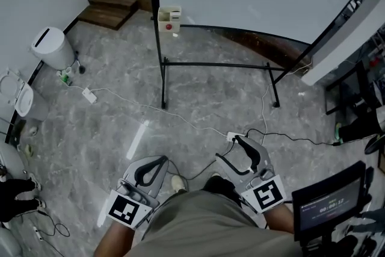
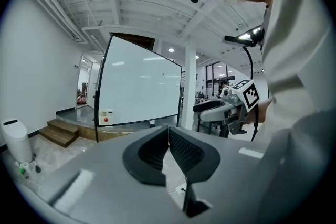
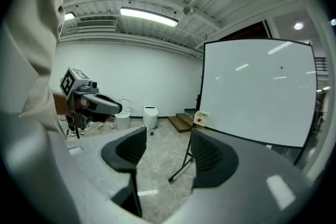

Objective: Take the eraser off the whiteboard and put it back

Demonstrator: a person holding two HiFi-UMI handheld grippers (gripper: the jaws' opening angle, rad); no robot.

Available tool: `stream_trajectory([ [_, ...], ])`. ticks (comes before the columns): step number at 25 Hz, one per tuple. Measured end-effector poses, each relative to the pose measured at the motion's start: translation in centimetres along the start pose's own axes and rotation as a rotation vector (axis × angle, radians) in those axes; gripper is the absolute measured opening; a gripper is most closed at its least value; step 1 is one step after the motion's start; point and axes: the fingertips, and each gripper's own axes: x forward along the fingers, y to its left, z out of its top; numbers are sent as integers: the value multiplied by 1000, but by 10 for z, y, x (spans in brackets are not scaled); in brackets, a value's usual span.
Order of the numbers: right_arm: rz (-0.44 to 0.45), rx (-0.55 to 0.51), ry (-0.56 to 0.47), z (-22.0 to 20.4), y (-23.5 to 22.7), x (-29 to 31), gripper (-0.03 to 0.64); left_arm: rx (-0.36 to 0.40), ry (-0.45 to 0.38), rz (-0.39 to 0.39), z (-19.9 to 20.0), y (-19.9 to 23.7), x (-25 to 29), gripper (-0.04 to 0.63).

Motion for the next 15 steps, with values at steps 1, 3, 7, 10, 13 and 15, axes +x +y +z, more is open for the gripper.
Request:
stream_trajectory([
  [1,1,-7,-6,1,0,-4,268,1,-2,1,0,-4,-1,12],
  [3,6,-24,-21,7,7,-19,268,4,-10,0,4,-19,-8,12],
  [7,10,-49,-57,21,17,-58,267,2,-42,-11,20,-57,-15,12],
  [10,13,-44,-62,16,3,-79,265,24,-54,-4,26,-76,1,12],
  [13,18,-30,-70,8,-11,-101,264,25,-44,-10,26,-103,17,12],
  [15,22,-26,-65,2,-21,-114,262,13,-29,-20,25,-120,26,12],
])
